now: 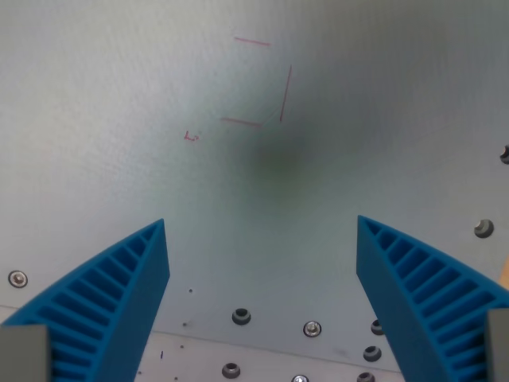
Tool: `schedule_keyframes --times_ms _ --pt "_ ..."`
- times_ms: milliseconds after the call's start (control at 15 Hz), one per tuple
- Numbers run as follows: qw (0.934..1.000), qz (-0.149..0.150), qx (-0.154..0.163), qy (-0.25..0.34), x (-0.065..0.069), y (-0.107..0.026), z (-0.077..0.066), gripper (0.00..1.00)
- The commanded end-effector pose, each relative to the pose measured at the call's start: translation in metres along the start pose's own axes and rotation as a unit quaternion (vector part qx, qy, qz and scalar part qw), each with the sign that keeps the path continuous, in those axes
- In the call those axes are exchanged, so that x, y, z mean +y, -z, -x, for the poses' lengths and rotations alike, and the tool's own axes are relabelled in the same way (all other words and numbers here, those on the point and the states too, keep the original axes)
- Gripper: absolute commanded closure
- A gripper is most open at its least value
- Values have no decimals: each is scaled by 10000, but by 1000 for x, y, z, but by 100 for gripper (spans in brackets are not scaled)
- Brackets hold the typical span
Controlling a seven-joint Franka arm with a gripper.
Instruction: Rotate around gripper positive y
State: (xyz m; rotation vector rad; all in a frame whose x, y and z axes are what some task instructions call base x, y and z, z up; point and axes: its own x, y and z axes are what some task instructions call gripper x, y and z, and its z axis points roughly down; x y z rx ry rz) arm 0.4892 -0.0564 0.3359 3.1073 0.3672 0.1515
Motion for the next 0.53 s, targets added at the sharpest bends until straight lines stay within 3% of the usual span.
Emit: schedule_keyframes --times_ms 67,533 --pt "9897 -91 1431 35 -3 1 16 0" --pt "9830 -92 1833 31 -3 1 16 0"
